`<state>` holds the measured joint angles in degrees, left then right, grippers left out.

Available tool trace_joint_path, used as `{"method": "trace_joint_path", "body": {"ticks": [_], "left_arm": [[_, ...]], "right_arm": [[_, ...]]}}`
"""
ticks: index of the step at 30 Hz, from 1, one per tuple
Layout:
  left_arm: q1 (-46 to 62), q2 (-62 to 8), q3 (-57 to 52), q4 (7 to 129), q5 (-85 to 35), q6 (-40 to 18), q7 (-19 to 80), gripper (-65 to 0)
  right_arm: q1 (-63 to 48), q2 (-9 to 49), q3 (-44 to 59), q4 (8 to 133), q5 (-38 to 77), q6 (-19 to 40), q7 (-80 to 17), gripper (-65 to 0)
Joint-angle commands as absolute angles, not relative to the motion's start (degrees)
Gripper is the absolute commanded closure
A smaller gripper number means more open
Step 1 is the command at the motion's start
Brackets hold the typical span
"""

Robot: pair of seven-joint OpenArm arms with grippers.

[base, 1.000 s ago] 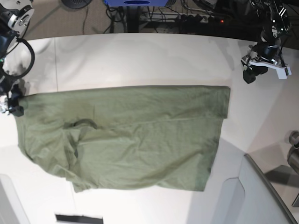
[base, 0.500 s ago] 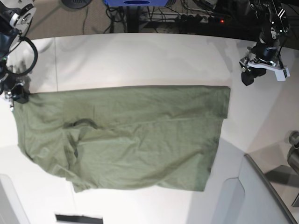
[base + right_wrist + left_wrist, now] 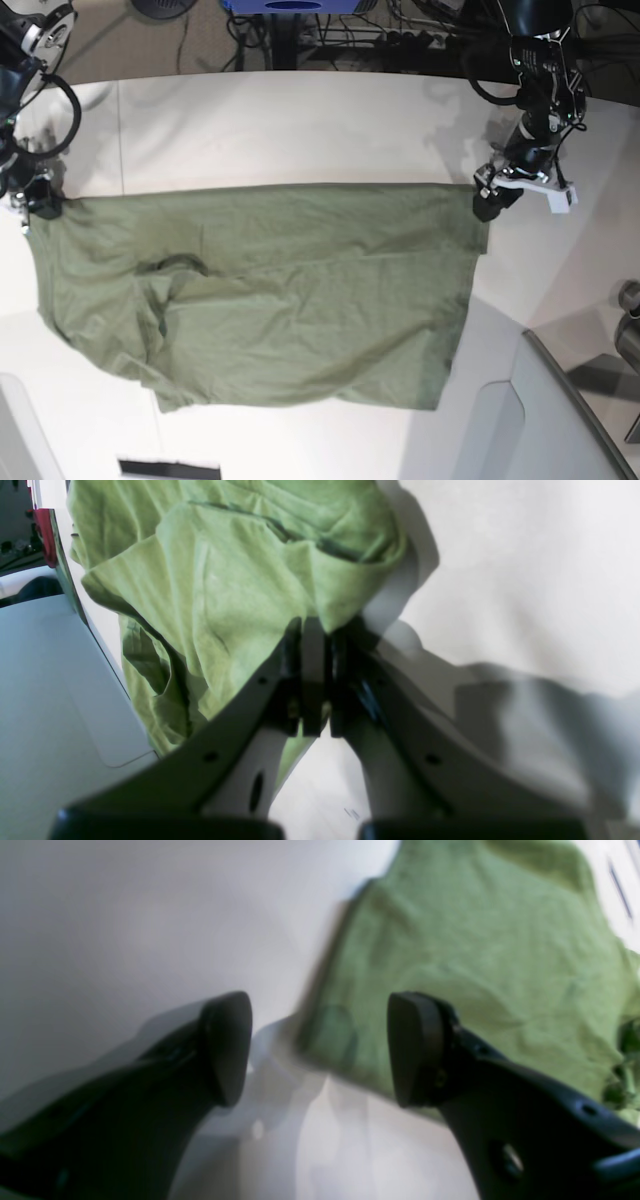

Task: Layout the t-shirt on the table in an organized manner, then fold the t-shirt properly
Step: 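Grasp the shirt's corners with both grippers at the folded edge, then pull the grasped corners away from the hem to straighten the shirt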

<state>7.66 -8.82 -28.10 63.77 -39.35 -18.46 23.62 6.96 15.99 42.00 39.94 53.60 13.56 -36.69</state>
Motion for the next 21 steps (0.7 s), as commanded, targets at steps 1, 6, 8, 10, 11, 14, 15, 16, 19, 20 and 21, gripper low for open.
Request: {"method": "trace_joint_path", "body": {"ticks": [1, 6, 8, 10, 11, 14, 15, 16, 19, 20, 21], "left_arm": [[7.52, -9.01, -27.47, 63.08, -38.81, -17.89, 25.54, -41.0], [6.46, -7.43, -26.59, 61.85, -38.73, -17.89, 25.45, -41.0], [6.29, -7.43, -26.33, 61.76, -38.73, -17.89, 25.45, -38.8], [6.11, -7.34, -26.24, 60.79, -38.73, -17.89, 25.45, -30.8], [5.49, -7.34, -26.24, 60.0, -38.73, -17.89, 25.36, -25.2], [4.09, -7.34, -26.33, 57.36, -38.81, -17.89, 25.36, -9.4], [4.0, -7.34, -26.59, 56.92, -38.81, -17.89, 25.36, -4.4], [3.91, -7.34, -26.68, 56.92, -38.81, -17.89, 25.36, 0.0], [3.91, -7.6, -26.77, 57.19, -38.81, -17.89, 25.36, 0.0], [3.82, -7.78, -26.77, 57.19, -38.81, -17.89, 25.45, 0.0], [3.82, -7.87, -26.77, 57.27, -38.81, -17.89, 25.71, 0.0]], "right_arm": [[7.6, 17.1, 41.98, 40.48, 53.41, 13.67, -36.79, -0.6], [7.6, 17.1, 41.98, 40.48, 53.41, 13.67, -36.79, -0.6], [7.52, 17.1, 41.98, 40.48, 53.41, 13.67, -36.79, -0.6], [7.52, 17.1, 41.98, 40.48, 53.41, 13.67, -36.79, -0.6], [7.52, 17.1, 41.98, 40.48, 53.41, 13.67, -36.79, -0.6], [7.52, 17.1, 41.98, 40.48, 53.32, 13.67, -36.79, -0.6], [7.52, 17.1, 41.8, 40.48, 53.32, 13.67, -36.79, -0.6], [7.52, 17.1, 41.71, 40.48, 53.32, 13.67, -36.88, -0.6], [7.52, 17.1, 41.71, 40.48, 53.23, 13.76, -38.29, -0.6], [7.52, 17.1, 41.89, 40.66, 53.23, 13.85, -38.9, -0.6], [7.52, 17.1, 41.89, 40.92, 53.23, 14.11, -39.34, -0.6]]}}
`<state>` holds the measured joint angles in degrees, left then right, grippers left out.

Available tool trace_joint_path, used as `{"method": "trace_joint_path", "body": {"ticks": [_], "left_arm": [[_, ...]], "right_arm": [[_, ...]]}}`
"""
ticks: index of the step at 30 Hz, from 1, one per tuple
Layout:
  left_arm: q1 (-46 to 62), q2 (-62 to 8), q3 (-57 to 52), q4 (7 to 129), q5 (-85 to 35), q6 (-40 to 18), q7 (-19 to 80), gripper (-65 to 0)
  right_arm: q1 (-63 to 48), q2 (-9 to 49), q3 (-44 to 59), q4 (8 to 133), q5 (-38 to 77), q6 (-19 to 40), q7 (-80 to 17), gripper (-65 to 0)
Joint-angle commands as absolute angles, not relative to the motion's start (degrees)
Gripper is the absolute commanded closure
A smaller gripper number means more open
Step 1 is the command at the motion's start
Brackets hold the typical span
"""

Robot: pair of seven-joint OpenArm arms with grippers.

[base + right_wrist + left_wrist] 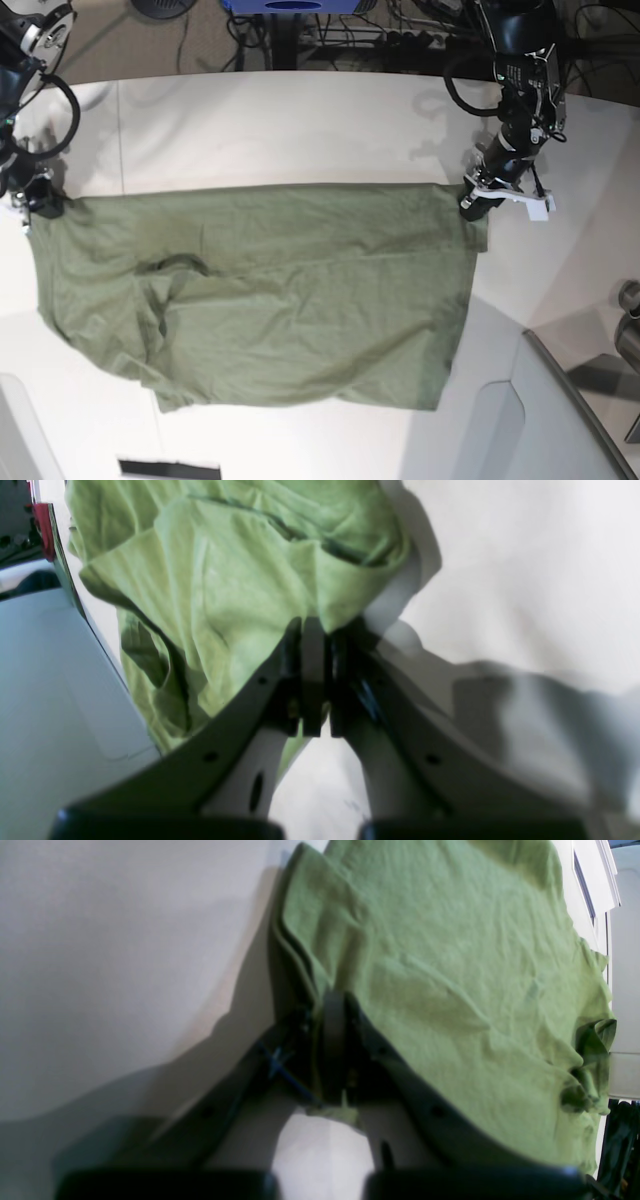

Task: Layout the t-shirt on the table in an organized manner, then fold the t-shirt properly
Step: 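Pull the grasped corners away from the hem to straighten the shirt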

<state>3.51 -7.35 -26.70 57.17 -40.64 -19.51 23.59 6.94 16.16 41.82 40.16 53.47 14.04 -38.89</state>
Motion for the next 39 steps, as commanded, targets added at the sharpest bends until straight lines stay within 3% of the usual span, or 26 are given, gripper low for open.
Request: {"method": "trace_joint_path", "body": {"ticks": [1, 15, 39], "left_arm": [[3.82, -7.87, -26.77, 57.54, -39.08, -17.89, 25.8, 0.0], [13.67, -8.57, -27.82, 74.86, -39.16, -17.71, 30.73, 0.0], [23.69, -8.75, -28.79, 82.77, -38.73, -17.89, 30.73, 0.0]], "right_arm": [[7.52, 17.1, 41.89, 41.54, 53.23, 14.11, -39.34, -0.6], [-3.82, 14.37, 42.15, 64.22, 53.58, 13.76, -42.68, -0.6], [-15.96, 9.71, 46.29, 71.78, 53.49, 14.02, -47.34, -0.6]]}}
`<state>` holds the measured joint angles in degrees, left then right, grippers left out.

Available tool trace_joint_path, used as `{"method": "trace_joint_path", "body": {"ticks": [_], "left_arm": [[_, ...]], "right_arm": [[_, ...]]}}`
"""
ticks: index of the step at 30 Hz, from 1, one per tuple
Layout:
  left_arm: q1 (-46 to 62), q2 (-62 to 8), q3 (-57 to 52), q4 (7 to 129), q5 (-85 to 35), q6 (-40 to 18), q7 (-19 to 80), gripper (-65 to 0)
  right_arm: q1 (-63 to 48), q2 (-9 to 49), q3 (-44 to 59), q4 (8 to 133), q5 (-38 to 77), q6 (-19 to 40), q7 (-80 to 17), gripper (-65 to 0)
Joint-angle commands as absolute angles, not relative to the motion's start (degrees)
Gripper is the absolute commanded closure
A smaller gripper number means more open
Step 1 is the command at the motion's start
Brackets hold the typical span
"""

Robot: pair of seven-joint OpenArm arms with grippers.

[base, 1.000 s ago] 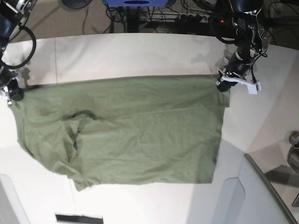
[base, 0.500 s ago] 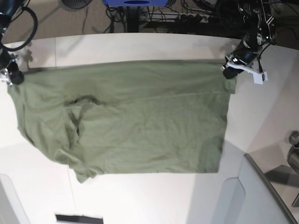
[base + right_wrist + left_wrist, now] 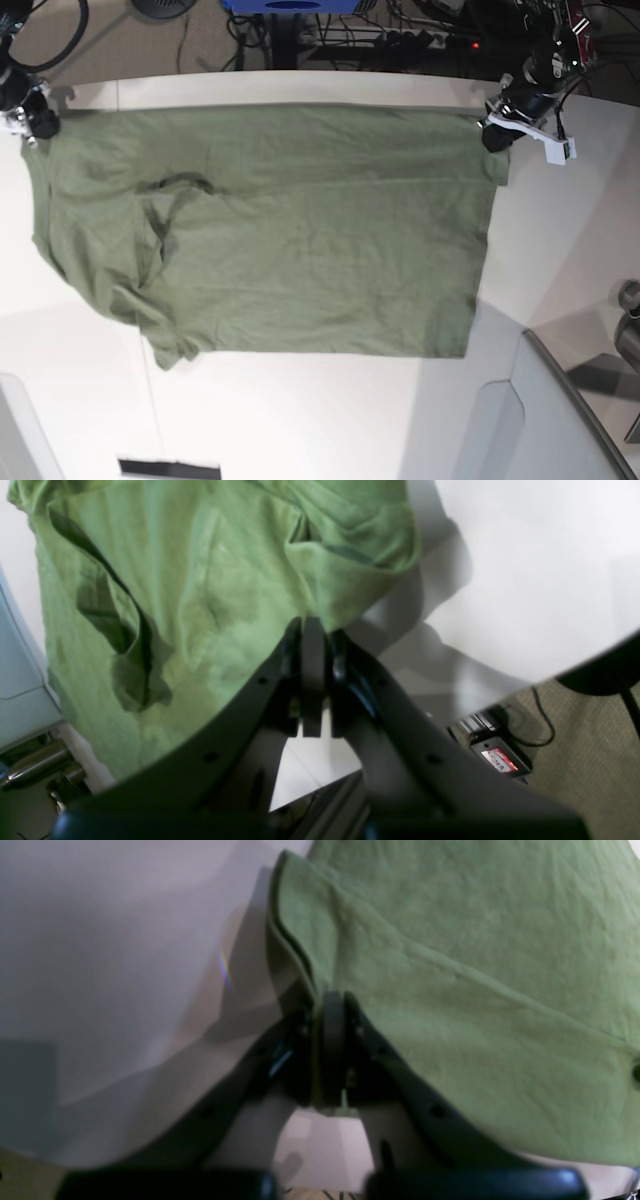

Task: Layout the t-shirt on the table in an organized manner, then fold the t-shirt properly
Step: 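Pull the grasped corners away from the hem to straighten the shirt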

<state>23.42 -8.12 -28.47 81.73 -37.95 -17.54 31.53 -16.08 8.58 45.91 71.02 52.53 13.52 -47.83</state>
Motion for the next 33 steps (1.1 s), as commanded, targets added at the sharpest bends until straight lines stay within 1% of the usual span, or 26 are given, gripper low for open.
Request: {"method": "trace_joint_path", "body": {"ticks": [1, 6, 13, 33], "left_arm": [[23.78, -8.75, -28.79, 82.95, -38.73, -17.89, 30.73, 0.0], [24.75, -9.8, -28.88, 82.86, -38.73, -17.89, 30.46, 0.0], [25.98, -9.8, -31.69, 82.86, -38.73, -17.89, 30.46, 0.0], [26.42, -9.71, -31.69, 82.68, -38.73, -17.89, 30.46, 0.0]], "right_arm": [[-16.4, 9.63, 46.29, 71.87, 53.49, 14.02, -47.34, -0.6], [-17.27, 8.22, 47.34, 71.87, 53.49, 14.11, -47.43, -0.6], [-17.89, 8.13, 47.08, 71.87, 53.49, 14.11, -47.43, -0.6], [-19.12, 6.99, 46.99, 71.87, 53.41, 14.11, -47.43, -0.6]]}}
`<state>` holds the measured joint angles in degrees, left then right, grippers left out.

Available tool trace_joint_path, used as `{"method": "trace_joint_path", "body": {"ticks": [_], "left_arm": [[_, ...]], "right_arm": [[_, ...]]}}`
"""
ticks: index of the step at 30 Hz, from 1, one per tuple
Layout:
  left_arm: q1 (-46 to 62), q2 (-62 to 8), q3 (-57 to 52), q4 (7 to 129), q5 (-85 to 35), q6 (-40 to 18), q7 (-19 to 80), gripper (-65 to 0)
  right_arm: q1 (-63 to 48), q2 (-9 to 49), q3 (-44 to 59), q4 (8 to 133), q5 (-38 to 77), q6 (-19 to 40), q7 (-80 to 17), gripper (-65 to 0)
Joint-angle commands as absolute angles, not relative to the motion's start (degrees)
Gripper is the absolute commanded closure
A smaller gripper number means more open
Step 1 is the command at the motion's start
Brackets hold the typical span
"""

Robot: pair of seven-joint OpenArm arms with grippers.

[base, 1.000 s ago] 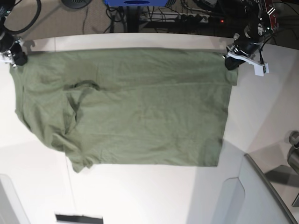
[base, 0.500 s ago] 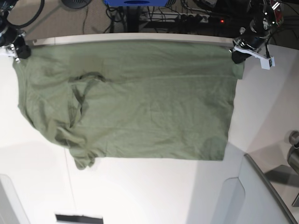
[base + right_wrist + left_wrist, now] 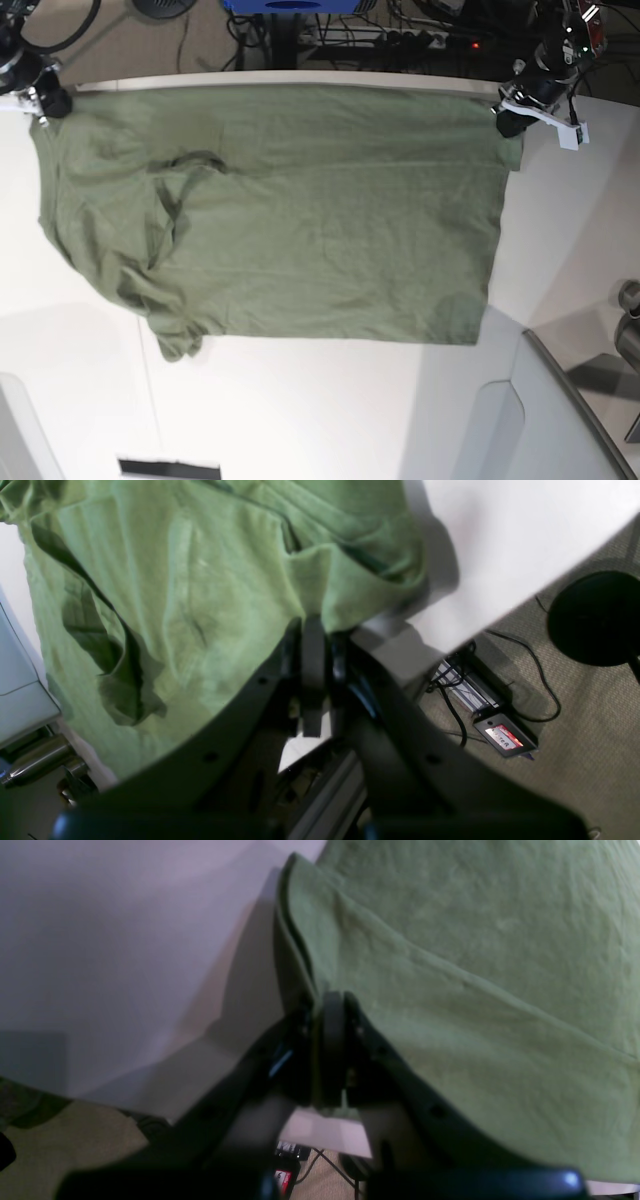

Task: Layout the t-shirt on the table in an organized manner, then fold the t-shirt properly
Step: 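Pull the grasped corners away from the hem to straighten the shirt, then release the corners and move both grippers toward the shirt's sides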

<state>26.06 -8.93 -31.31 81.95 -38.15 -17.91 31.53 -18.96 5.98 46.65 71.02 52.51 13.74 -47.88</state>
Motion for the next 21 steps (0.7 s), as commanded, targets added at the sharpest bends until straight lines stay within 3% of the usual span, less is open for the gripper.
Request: {"method": "trace_joint_path", "body": {"ticks": [1, 6, 9, 10, 15, 18, 21], "left_arm": [[26.42, -9.71, -31.69, 82.68, -38.73, -17.89, 30.46, 0.0], [26.42, -9.71, -31.69, 82.77, -38.64, -17.71, 30.46, 0.0], [26.42, -9.8, -31.69, 82.86, -38.64, -17.71, 30.46, 0.0], [26.42, -9.8, -31.69, 82.86, -38.64, -17.63, 30.46, -4.4], [26.42, -9.89, -32.13, 82.86, -38.64, -17.63, 30.46, -41.5], [26.24, -9.89, -36.62, 82.68, -38.64, -17.63, 30.46, -52.3], [25.63, -10.68, -41.89, 82.77, -38.64, -17.63, 30.55, -52.5]], "right_arm": [[-19.12, 6.99, 46.99, 71.87, 53.41, 14.11, -47.43, -0.6], [-19.03, 6.99, 47.43, 71.78, 53.41, 13.76, -48.57, -4.2], [-18.77, 6.99, 47.52, 71.87, 53.49, 13.76, -49.89, -17.6], [-18.77, 6.99, 47.52, 71.87, 53.49, 13.76, -49.89, -23.4], [-18.86, 6.99, 49.19, 71.87, 53.49, 13.76, -49.54, -53.3], [-18.77, 7.08, 52.7, 71.96, 53.32, 13.76, -49.45, -53.3], [-18.51, 9.01, 55.16, 72.13, 53.23, 13.76, -49.19, -51.0]]}}
